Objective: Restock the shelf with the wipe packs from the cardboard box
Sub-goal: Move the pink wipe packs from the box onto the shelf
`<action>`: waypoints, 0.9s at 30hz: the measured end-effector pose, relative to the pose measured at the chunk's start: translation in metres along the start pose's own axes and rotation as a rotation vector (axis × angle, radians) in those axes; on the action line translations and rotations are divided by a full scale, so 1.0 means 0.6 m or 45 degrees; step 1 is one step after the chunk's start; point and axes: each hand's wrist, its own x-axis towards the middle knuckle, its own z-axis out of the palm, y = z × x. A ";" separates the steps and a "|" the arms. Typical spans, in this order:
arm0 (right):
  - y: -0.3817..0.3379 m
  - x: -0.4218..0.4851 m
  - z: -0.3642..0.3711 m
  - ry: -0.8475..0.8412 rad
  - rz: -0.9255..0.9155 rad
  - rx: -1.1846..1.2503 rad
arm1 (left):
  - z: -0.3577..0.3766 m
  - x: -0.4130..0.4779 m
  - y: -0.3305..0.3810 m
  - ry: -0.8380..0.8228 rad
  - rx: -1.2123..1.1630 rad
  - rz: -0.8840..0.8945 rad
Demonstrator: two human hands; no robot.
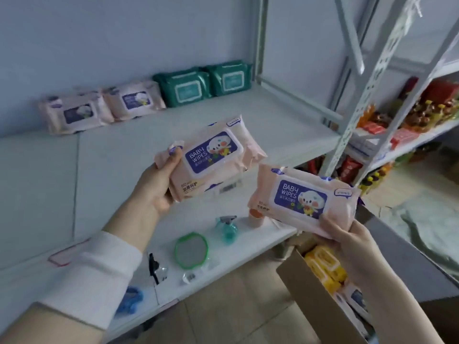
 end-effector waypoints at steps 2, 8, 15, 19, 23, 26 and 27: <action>0.000 0.015 0.089 -0.081 -0.026 -0.011 | -0.087 0.005 0.041 0.005 -0.012 -0.007; 0.028 0.077 0.325 -0.244 0.006 -0.024 | -0.317 0.033 0.113 0.210 -0.059 0.011; 0.026 0.205 0.498 -0.350 -0.028 -0.125 | -0.452 0.158 0.157 0.472 0.004 0.099; 0.009 0.321 0.572 -0.425 -0.051 -0.184 | -0.490 0.263 0.171 0.572 0.053 0.109; -0.004 0.454 0.653 -0.556 -0.015 -0.318 | -0.506 0.379 0.181 0.694 0.165 0.220; 0.000 0.541 0.704 -0.594 -0.012 -0.423 | -0.514 0.459 0.186 0.744 0.292 0.265; 0.003 0.566 0.717 -0.562 -0.062 -0.492 | -0.518 0.480 0.185 0.758 0.340 0.280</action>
